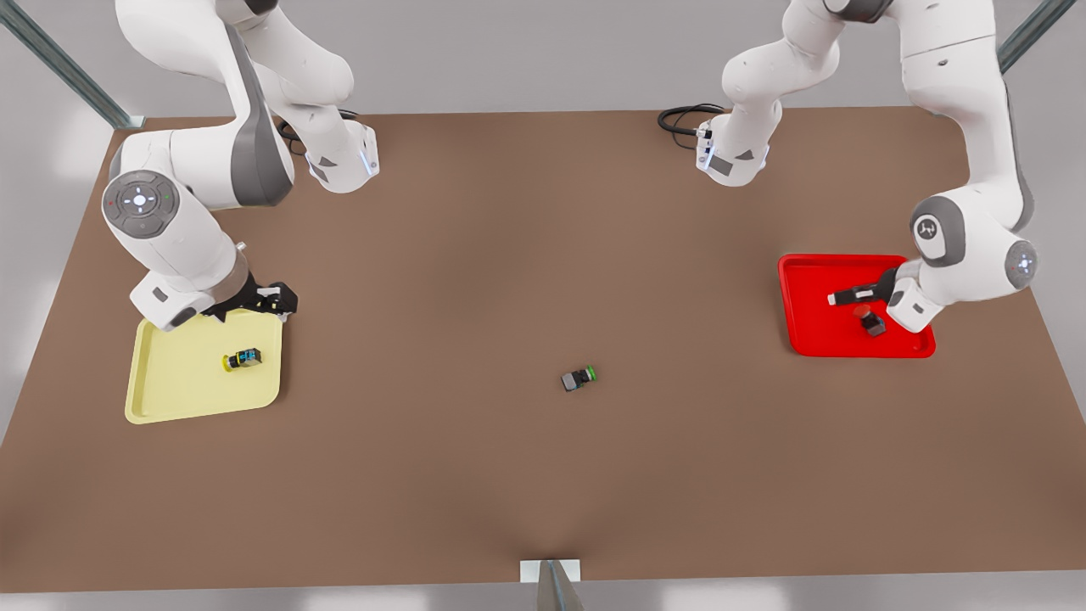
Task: Place the switches on the corresponding trays according to their colors
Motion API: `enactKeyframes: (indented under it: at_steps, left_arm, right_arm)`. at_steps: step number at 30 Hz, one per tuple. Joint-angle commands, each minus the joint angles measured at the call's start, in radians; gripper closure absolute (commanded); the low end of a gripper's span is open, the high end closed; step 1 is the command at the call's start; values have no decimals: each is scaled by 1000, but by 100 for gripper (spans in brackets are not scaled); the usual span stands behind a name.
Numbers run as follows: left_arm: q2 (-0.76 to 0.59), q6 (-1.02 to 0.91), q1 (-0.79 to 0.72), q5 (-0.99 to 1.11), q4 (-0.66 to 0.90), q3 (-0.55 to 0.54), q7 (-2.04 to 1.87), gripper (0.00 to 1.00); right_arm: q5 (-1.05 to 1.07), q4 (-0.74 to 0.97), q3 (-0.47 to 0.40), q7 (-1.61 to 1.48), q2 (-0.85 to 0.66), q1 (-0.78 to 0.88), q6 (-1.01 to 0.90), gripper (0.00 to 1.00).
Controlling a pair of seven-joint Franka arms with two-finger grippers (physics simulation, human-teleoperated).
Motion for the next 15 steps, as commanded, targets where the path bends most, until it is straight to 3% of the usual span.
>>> enactKeyframes:
  at_steps: [1, 5, 6, 8, 9, 11, 13, 15]
  left_arm:
    - [0, -48, -14, 290, 48, -39, -22, 0]
    - [0, -300, -23, 291, 371, -266, -111, 0]
    - [6, -385, -147, 301, 446, -231, -159, 0]
    - [0, -456, -426, 298, 527, 15, -179, 0]
    - [1, -488, -467, 291, 582, 74, -177, 0]
    - [-28, -501, -471, 288, 607, 88, -98, 0]
    - [-45, -496, -529, 153, 593, 283, -127, 0]
    - [-51, -482, -516, 141, 593, 283, -121, 0]
  right_arm:
    - [1, -1, 0, 0, 0, -2, 0, 0]
    - [-1, 1, 0, 0, 0, 0, 0, 0]
    - [-1, 1, 0, 0, 1, 0, 0, 0]
    - [-1, 1, 0, 0, 0, 0, -2, 0]
    - [-1, 1, 0, 0, -2, 0, -3, 0]
    - [-1, 1, 0, 0, -2, 0, -8, 0]
    - [1, 2, 0, 0, -2, 2, -8, 0]
    - [-1, 2, 0, 0, -2, 2, -8, 0]
